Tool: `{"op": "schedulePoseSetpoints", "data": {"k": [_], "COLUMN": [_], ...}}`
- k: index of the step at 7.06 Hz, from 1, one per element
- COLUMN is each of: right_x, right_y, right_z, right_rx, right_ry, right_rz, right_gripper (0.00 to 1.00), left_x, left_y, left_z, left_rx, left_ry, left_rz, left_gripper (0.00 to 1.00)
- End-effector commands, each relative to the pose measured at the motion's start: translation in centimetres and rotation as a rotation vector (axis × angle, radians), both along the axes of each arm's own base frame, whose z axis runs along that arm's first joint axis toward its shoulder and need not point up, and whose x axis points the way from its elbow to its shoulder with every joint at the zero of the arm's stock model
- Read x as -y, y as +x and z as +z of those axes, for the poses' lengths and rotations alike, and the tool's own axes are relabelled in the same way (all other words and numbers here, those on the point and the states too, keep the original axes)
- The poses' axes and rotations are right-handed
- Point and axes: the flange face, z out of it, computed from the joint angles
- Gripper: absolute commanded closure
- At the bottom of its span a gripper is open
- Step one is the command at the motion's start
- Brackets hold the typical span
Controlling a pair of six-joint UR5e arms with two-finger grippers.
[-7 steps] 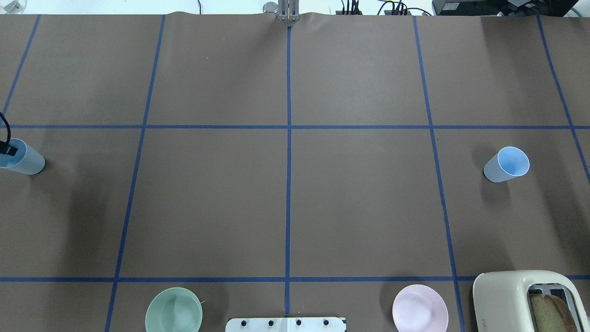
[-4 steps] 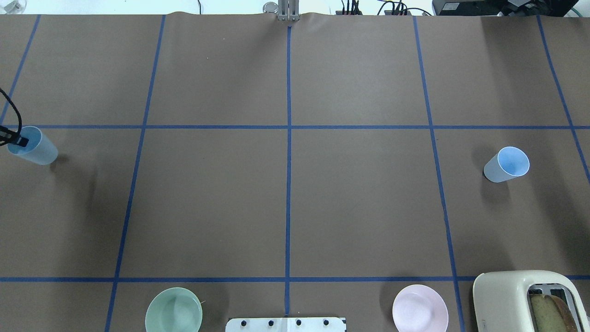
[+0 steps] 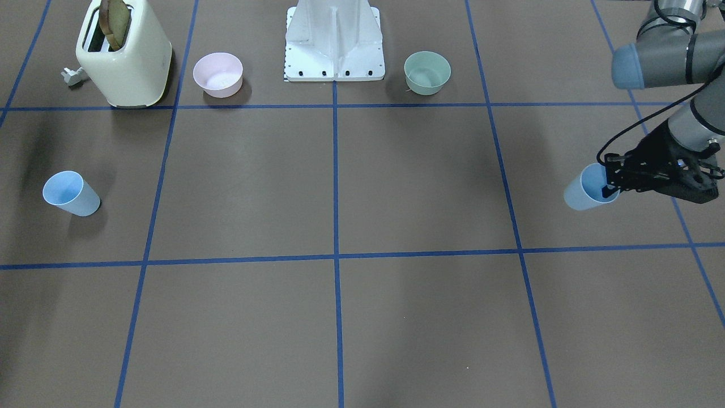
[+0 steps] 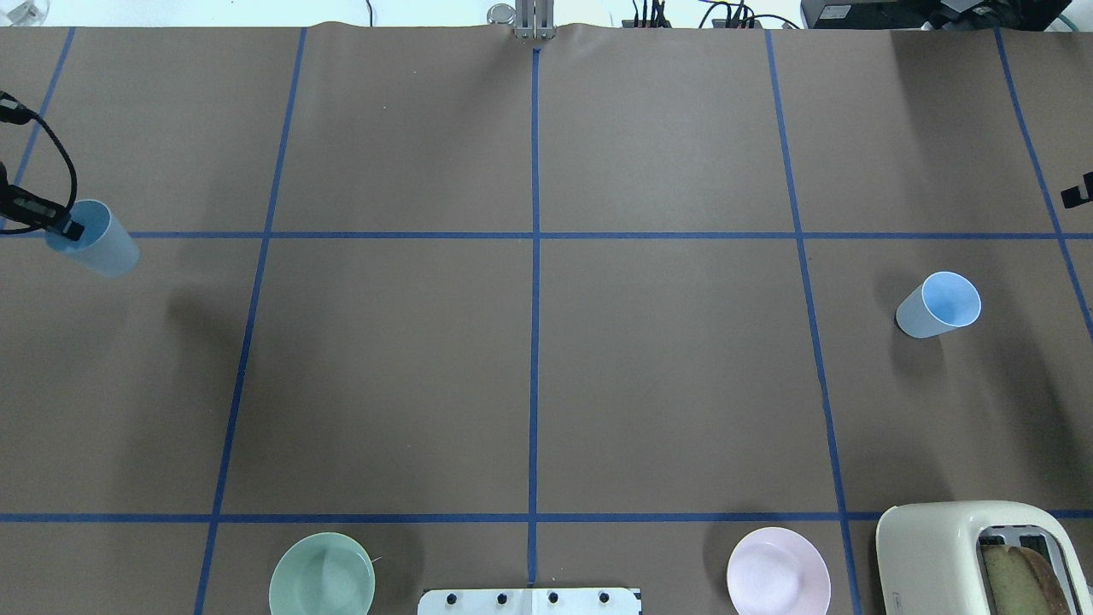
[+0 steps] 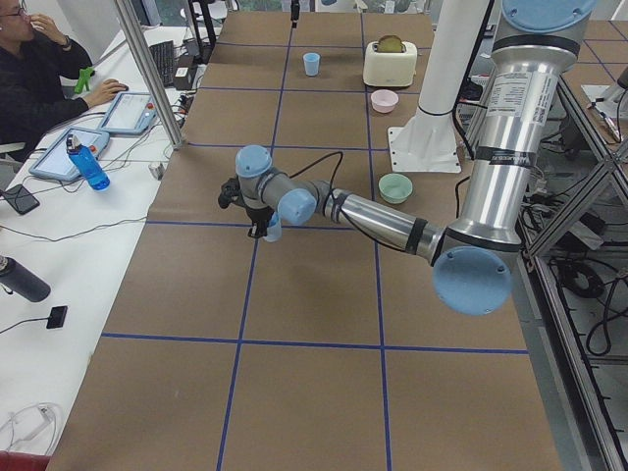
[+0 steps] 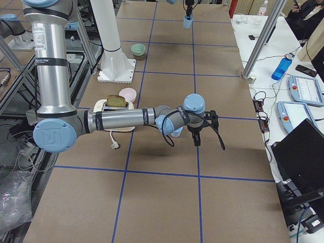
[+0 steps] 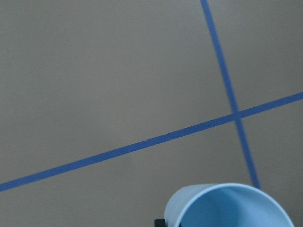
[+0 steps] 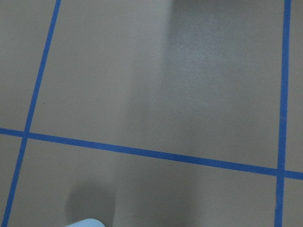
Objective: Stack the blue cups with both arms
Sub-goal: 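Carry the cup centerward with the left gripper while the right grasps the other cup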
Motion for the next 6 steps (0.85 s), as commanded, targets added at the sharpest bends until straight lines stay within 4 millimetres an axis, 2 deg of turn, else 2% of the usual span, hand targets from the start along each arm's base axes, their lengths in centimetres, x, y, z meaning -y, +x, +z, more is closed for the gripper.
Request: {"op": "schedulePoseSetpoints", "data": {"k": [1, 2, 3, 4, 5, 6], "right_x": [0.5, 0.2, -0.4, -0.9, -2.0, -2.4], "right_y": [-2.2, -3.4, -4.3, -6.0, -7.5, -8.9], "right_z": [-0.1, -0.7, -1.0, -1.2, -0.6, -0.9], "right_rx": [-0.009, 0.011, 0.042, 0.060, 0.056, 0.069], "right_ry": [-0.030, -0.040, -0.035, -0.043, -0.039, -0.045], "right_rz": [0.006, 0.021, 0.038, 0.052, 0.051, 0.061], "right_gripper": [0.01, 0.01, 0.01, 0.01, 0.01, 0.01], "left_x": [-3.2, -4.6, -5.6, -6.2, -7.2, -7.6], "left_y": [8.2, 12.4, 14.6, 16.0, 18.2, 19.3], "left_z": [-8.4, -11.7, -13.7, -14.6, -16.3, -18.1], "left_rx": [-0.044, -0.063, -0.081, -0.087, -0.094, -0.090], "left_ry": [-0.082, -0.112, -0.140, -0.160, -0.171, -0.190], "left_rz": [-0.048, -0.061, -0.075, -0.086, -0.101, -0.102], "left_gripper": [1.00, 1.00, 1.00, 1.00, 1.00, 1.00]}}
